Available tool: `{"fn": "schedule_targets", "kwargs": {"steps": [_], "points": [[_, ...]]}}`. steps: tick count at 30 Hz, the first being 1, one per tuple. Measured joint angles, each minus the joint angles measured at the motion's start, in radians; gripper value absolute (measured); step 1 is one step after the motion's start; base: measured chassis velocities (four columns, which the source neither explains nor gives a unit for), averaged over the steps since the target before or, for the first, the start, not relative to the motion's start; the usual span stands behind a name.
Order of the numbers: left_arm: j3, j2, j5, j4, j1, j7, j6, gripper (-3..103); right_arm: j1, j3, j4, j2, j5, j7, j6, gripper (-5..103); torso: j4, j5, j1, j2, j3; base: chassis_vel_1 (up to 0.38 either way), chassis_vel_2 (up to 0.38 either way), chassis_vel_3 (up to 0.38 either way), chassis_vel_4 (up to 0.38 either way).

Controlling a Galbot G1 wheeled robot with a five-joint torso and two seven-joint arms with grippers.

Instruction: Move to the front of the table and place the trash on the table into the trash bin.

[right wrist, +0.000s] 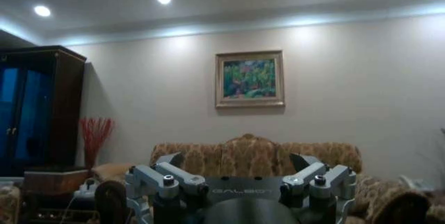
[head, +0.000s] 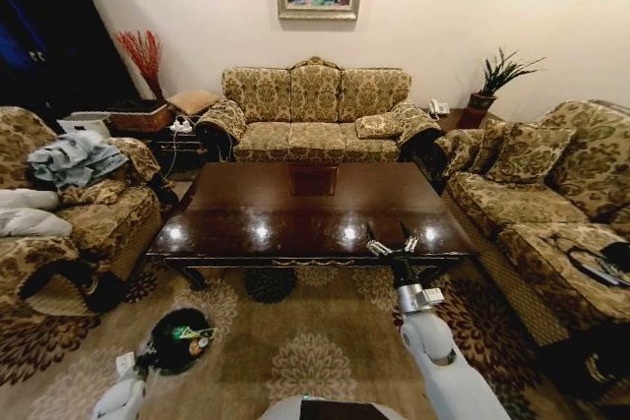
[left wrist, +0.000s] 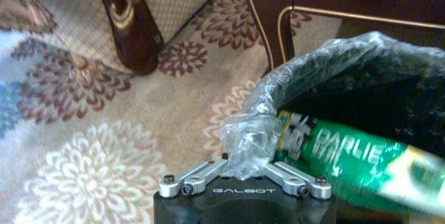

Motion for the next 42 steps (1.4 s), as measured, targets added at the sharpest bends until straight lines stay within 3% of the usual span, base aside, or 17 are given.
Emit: {"fn": "schedule_targets", "kwargs": {"steps": [5,14,17,20,35,42], "points": [[0.001,-0.028,-0.014,0.017,-0.029,-0.006,0.033,0,-0.028,0.034,0.030,-0.016,0.010,0.011,-0.009,100,-0.0009,-0.0006,0.000,0.000,0.000,0.000,0.000,0.000,0.000],[-0.021,-0.066,-0.143,0.027,-0.058,-0.027,0.111,0,-0.074,0.051,0.058,-0.001,0.012,0.015,-0.008,100,-0.0003,-0.0001,0.001,0.000,0.000,0.000,0.000,0.000,0.000],[-0.035,-0.084,-0.223,0.055,-0.099,-0.062,0.148,0,-0.093,0.059,0.076,-0.003,0.013,0.018,-0.007,100,-0.0004,0.0000,0.000,0.000,0.000,0.000,0.000,0.000,0.000],[-0.039,-0.098,-0.249,0.074,-0.123,-0.076,0.157,0,-0.106,0.074,0.089,-0.008,0.017,0.022,-0.008,100,-0.0007,0.0000,0.001,0.000,0.000,0.000,0.000,0.000,0.000],[-0.045,-0.136,-0.170,0.171,-0.175,-0.094,0.122,0,-0.124,0.101,0.099,0.012,0.018,0.037,0.005,100,-0.0006,0.0000,0.001,0.000,0.000,0.000,0.000,0.000,0.000],[-0.033,-0.131,-0.138,0.115,-0.134,-0.061,0.077,0,-0.097,0.079,0.079,0.022,0.011,0.037,0.005,100,-0.0003,0.0001,0.001,0.000,0.000,0.000,0.000,0.000,0.000]]}}
